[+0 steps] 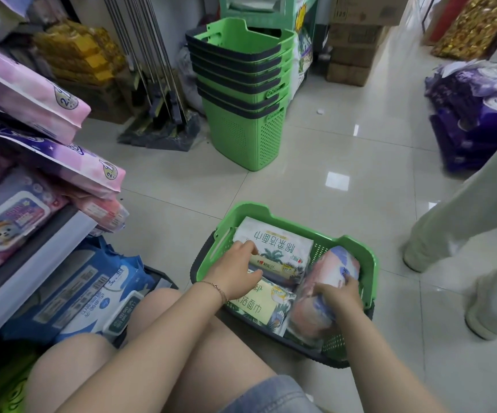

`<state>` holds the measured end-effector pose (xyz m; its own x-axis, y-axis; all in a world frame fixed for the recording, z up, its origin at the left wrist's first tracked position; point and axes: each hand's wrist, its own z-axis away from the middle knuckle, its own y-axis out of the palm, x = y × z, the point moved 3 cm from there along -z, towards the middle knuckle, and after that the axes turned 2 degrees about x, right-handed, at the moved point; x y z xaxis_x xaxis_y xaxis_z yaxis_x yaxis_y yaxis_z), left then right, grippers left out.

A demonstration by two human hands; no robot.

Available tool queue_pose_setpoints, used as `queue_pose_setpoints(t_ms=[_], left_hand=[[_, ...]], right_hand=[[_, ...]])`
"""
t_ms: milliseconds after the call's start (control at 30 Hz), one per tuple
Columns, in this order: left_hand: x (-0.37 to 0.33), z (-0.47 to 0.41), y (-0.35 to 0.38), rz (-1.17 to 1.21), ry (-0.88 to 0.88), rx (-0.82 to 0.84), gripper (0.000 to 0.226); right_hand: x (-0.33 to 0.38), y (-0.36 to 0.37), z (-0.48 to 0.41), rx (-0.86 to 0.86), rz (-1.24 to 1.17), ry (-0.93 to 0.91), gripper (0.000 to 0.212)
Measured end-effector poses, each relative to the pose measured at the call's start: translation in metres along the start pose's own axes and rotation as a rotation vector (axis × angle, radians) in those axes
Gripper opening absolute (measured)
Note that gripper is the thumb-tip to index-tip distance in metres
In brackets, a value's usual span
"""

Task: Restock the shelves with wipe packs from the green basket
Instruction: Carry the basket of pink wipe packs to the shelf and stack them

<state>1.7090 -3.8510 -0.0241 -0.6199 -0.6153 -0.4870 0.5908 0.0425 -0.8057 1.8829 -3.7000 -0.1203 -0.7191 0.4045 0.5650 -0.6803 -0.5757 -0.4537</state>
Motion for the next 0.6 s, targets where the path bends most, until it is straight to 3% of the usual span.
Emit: queue_pose_setpoints(t_ms=[167,367,600], left_hand=[[-0.004,0.005,-0.010,-0.038,0.022,-0.009,0.033],[0.005,0.009,-0.034,-0.182,0.068,-0.028,0.053],[0.009,0.013,-0.074,-0.361,0.113,-0.123,0.084]], right_hand=[[0.030,-0.031,0.001,-0.044,0.081,-0.055,0.075],[0.059,-0.076,0.026,0.011,0.238,-0.223,0.037],[0.119,-0.100,0.077,0.145,0.387,-0.572,0.069]])
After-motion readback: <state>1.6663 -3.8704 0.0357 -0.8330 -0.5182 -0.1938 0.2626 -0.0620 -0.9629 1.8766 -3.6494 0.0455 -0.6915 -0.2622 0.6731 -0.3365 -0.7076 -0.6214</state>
